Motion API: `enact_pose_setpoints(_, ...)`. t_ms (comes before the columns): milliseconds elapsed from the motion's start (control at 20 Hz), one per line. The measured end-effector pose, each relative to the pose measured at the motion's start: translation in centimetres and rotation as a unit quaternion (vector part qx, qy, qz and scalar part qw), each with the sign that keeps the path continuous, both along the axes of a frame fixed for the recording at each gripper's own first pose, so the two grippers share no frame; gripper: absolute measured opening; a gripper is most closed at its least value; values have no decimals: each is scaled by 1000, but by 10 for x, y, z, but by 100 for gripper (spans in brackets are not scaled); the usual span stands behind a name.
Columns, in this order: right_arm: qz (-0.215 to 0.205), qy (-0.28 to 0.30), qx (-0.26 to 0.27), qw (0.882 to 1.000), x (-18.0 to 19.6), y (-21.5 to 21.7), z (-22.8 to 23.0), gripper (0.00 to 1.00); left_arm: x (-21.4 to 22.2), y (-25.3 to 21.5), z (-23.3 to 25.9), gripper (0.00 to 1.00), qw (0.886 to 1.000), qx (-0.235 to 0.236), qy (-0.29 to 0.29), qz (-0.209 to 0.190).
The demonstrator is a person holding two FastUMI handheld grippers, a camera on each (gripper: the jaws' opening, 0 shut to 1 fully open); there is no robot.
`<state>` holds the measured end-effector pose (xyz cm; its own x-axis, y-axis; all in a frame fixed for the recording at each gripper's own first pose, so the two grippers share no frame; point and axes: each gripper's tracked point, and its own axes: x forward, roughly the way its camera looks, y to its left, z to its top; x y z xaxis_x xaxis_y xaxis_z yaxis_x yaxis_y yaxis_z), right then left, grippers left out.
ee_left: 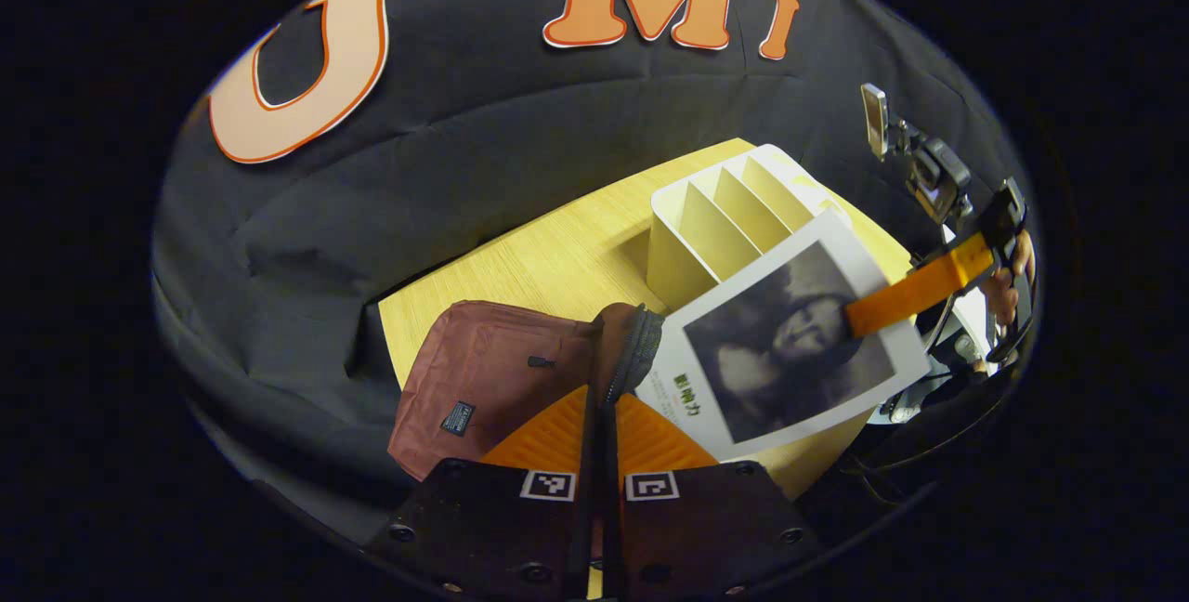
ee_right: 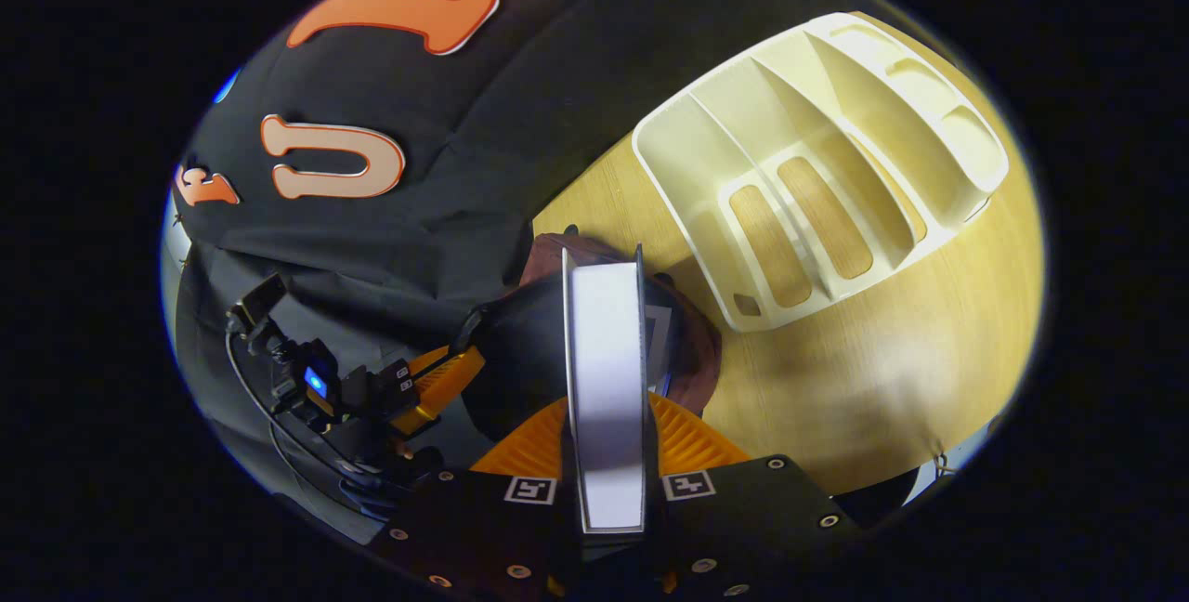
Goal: Open the schoolbag, grab two books from the bookshelf and put them into the schoolbag.
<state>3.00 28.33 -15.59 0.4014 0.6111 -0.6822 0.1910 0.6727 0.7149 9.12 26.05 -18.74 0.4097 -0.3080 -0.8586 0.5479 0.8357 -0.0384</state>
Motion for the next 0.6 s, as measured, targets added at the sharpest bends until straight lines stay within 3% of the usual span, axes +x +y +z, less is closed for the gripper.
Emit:
enact_pose_setpoints(300, -23, 22, 7, 999, 3, 53, -51, 27, -2, -5, 6, 6, 1000, -3, -4, -3)
enact_pose_setpoints(600, -40, 9, 29, 999, 21, 91, -64, 27, -9, -11, 10, 6, 1000, -8, -9, -15)
